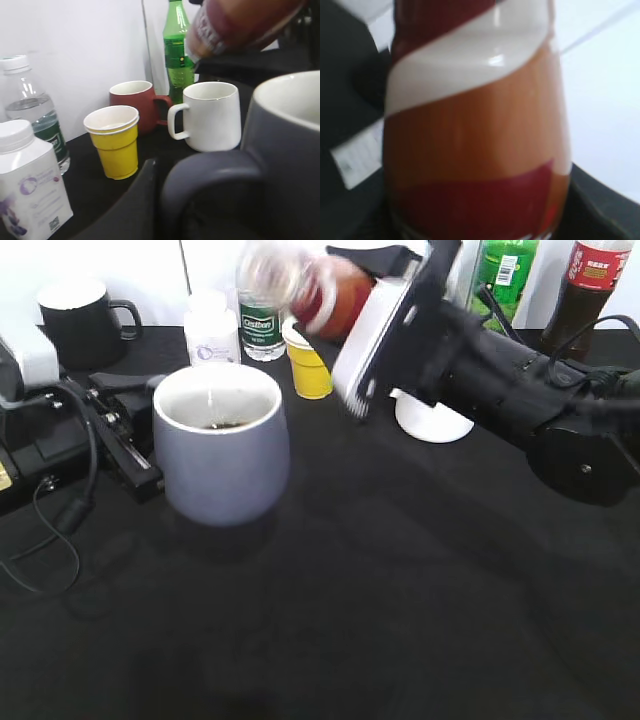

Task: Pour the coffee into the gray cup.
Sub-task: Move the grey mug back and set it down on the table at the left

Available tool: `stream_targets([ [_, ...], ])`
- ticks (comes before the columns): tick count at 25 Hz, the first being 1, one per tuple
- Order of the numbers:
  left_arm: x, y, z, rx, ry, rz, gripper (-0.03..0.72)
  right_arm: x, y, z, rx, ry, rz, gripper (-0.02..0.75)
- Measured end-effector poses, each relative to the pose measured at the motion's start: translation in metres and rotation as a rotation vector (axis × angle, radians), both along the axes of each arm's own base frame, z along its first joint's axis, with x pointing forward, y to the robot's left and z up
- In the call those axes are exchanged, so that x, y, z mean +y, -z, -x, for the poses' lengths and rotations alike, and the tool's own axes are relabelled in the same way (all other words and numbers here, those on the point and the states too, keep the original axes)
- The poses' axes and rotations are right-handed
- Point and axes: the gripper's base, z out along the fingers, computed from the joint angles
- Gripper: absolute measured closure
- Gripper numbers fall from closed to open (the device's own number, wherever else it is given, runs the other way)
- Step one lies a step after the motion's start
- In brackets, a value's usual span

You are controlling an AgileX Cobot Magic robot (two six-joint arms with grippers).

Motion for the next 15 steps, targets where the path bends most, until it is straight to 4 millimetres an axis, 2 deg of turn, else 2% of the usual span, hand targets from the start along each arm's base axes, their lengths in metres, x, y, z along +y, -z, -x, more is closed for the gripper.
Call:
stream_targets([
  [5,0.004,-0.001,-0.004,0.009,-0.058,0.030,0.639,-0.003,-0.001,-0.003,0.426,-0.033,-0.407,0.205],
  [9,0.008,-0.003,-0.008,0.009,-0.125,0.054,0.639,-0.004,-0.001,-0.004,0.553,-0.055,-0.526,0.205],
  [11,0.024,-0.003,-0.017,-0.022,-0.256,0.032,0.640,-0.004,0.000,-0.004,0.580,-0.059,-0.549,0.205],
  [15,0.083,-0.004,-0.035,-0.016,-0.589,0.055,0.640,-0.004,0.000,-0.004,0.586,-0.060,-0.555,0.205],
])
